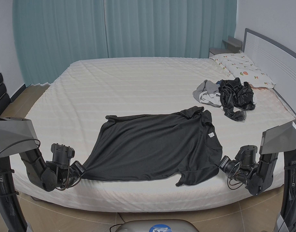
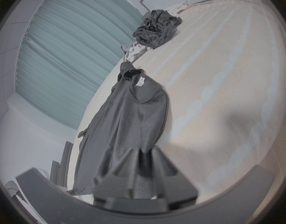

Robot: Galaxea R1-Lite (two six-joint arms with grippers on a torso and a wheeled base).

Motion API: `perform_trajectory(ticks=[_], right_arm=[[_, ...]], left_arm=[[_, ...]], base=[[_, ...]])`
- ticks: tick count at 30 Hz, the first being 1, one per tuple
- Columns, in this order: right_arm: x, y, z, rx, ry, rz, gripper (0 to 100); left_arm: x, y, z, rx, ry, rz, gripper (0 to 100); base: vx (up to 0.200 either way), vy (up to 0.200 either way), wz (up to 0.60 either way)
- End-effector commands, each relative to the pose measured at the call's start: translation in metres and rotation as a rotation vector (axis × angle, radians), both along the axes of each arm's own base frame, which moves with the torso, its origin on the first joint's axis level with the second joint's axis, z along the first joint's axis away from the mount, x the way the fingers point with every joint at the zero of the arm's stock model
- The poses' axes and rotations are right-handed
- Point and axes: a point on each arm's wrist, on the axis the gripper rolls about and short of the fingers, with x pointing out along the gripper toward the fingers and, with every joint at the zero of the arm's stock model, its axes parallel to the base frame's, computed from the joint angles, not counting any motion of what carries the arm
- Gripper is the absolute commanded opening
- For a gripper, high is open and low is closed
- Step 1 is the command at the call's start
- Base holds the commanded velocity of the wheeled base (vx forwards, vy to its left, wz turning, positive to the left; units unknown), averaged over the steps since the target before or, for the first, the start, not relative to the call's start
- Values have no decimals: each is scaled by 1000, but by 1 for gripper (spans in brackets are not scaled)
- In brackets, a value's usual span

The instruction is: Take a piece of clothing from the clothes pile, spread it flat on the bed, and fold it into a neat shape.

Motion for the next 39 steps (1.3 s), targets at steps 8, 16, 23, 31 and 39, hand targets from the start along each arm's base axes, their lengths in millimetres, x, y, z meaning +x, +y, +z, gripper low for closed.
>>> perform_trajectory(ticks=[8, 16, 23, 31, 39], right_arm=[[34, 0, 17, -21, -131, -2, 0], [70, -1, 29, -30, -151, -14, 0], [101, 7, 23, -44, -138, 2, 0], [121, 13, 6, -44, -154, 9, 100], [100, 2, 12, -46, -204, 91, 100]], left_arm=[[8, -1, 3, -55, -41, 19, 0], [12, -1, 4, -92, -82, 45, 0], [17, 2, 0, -101, -88, 55, 0], [28, 11, -2, -121, -117, 106, 0], [33, 18, -7, -122, -149, 129, 0]], base=[[0, 0, 0], [0, 0, 0], [0, 0, 0], [0, 0, 0], [0, 0, 0]])
